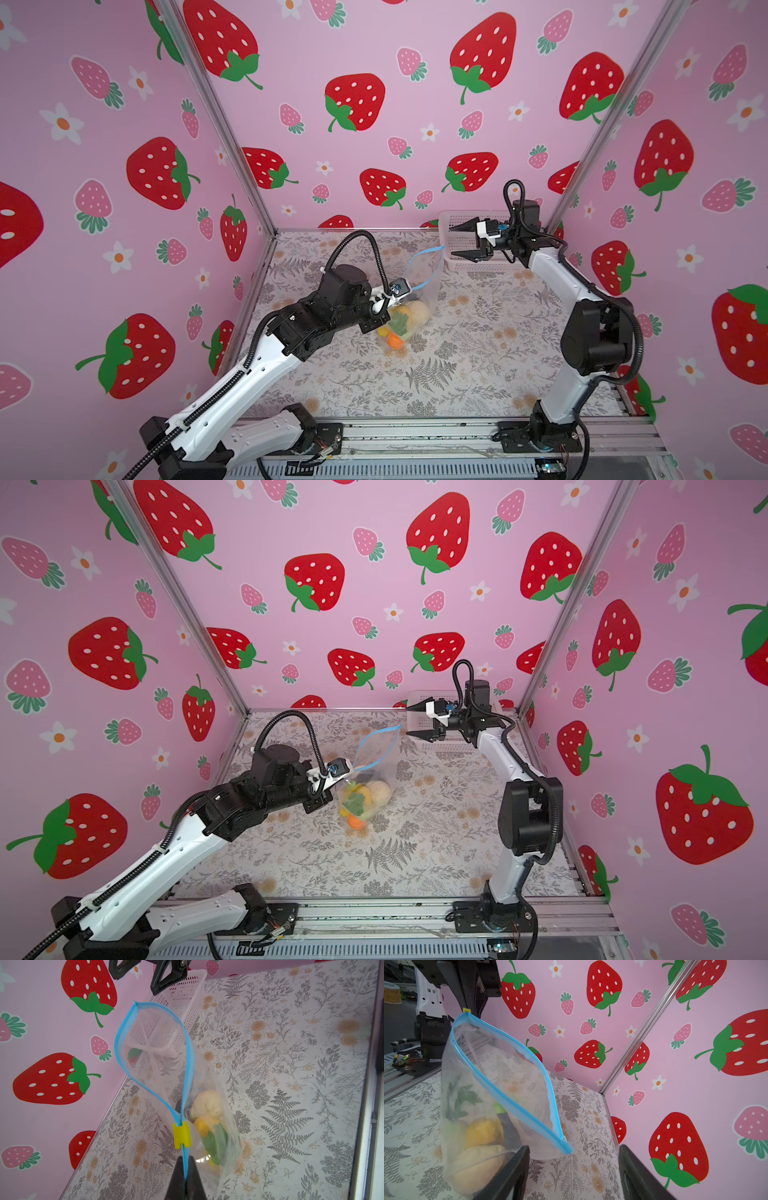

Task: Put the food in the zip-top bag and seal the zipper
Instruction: 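Grasp the far end of the blue zipper with the right gripper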

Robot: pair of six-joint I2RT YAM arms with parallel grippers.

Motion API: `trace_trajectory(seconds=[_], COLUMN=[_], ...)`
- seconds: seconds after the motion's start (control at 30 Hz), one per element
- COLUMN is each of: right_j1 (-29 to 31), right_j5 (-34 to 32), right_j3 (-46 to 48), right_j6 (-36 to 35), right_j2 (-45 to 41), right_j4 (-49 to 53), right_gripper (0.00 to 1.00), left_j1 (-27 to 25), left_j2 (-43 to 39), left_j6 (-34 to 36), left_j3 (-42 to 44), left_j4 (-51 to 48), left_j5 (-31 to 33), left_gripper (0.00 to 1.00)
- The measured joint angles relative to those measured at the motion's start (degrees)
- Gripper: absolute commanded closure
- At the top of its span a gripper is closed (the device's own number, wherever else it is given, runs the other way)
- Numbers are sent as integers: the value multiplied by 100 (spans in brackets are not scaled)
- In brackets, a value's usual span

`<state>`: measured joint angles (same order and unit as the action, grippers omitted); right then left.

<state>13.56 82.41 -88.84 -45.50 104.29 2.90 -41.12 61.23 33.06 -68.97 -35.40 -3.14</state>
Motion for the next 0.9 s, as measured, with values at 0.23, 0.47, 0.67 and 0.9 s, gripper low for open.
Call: trace_trajectory(seconds=[0.23, 0.47, 0.67, 0.9], right_j1=[173, 319, 330, 330], right_j5=[317, 514, 560, 570], right_j3=[179, 588, 588, 588], right_j6=[1014, 2662, 3075, 3154], right_j2=[149, 280, 289, 289], right_j4=[-968, -2900, -3244, -3233], right_gripper=[40, 48, 53, 54], left_j1=[0, 0, 0, 0], left_j2=[-46, -122, -197, -221], left_j6=[15, 17, 20, 20], left_j3=[17, 85, 166, 197], left_j4=[4, 48, 94, 114], left_j5=[4, 11, 13, 15], left_gripper=[100, 100, 100, 100])
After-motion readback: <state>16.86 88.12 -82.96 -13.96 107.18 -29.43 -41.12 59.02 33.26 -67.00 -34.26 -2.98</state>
